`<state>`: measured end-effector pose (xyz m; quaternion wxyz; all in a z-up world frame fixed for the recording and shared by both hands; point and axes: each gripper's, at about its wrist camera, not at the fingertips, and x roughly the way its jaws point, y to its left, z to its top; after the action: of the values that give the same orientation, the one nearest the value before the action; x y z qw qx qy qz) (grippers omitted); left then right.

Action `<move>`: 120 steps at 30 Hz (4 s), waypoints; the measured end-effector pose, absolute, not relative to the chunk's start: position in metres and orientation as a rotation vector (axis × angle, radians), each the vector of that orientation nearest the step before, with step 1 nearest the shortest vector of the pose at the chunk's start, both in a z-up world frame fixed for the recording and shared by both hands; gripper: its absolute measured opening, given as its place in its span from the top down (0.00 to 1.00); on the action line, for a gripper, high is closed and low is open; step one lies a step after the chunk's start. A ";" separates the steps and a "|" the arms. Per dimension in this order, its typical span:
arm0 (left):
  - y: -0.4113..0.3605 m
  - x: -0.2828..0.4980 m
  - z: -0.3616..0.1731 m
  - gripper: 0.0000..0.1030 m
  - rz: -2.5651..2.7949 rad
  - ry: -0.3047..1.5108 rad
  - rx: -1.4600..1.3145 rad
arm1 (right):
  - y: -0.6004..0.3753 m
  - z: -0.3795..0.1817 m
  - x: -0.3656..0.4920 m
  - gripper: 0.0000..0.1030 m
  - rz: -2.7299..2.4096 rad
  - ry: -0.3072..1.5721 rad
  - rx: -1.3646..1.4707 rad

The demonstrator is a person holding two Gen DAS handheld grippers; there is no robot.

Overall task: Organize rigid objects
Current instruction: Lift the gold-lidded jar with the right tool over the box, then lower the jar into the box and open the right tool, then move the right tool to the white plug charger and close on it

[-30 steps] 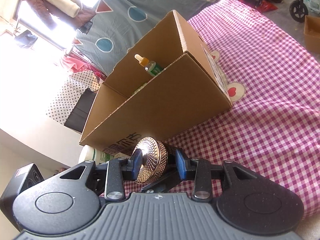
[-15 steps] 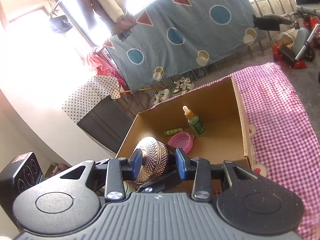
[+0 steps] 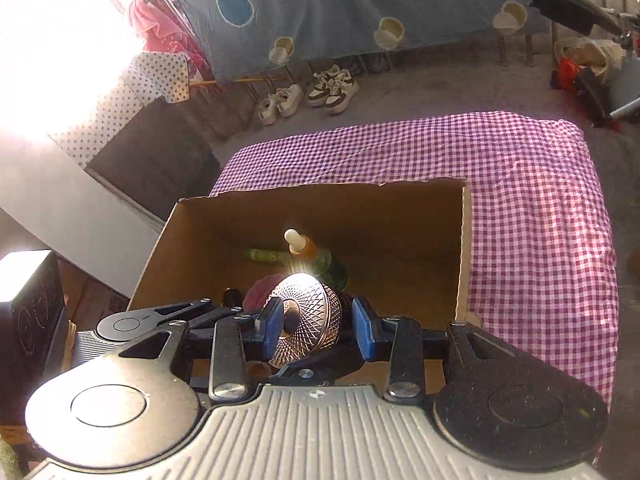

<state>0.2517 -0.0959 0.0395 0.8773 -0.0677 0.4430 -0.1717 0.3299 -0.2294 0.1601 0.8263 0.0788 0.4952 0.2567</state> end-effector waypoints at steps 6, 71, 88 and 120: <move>-0.093 0.280 0.025 0.46 -0.350 0.989 -0.190 | -0.223 0.148 0.356 0.60 0.526 1.081 0.087; -0.016 0.051 -0.030 0.31 -0.318 0.771 -0.018 | -0.182 0.070 0.178 0.61 0.604 1.066 0.622; -0.025 0.074 -0.045 0.29 -0.365 0.770 -0.036 | -0.187 0.033 0.189 0.60 0.576 1.161 0.754; -0.080 0.089 -0.041 0.59 -0.445 0.799 0.103 | -0.269 0.031 0.132 0.59 0.485 1.088 0.887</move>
<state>0.0888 -0.0800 -0.0413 0.8959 0.0499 0.3856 -0.2147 0.1316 -0.2693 0.0311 0.7367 0.4040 0.4952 0.2208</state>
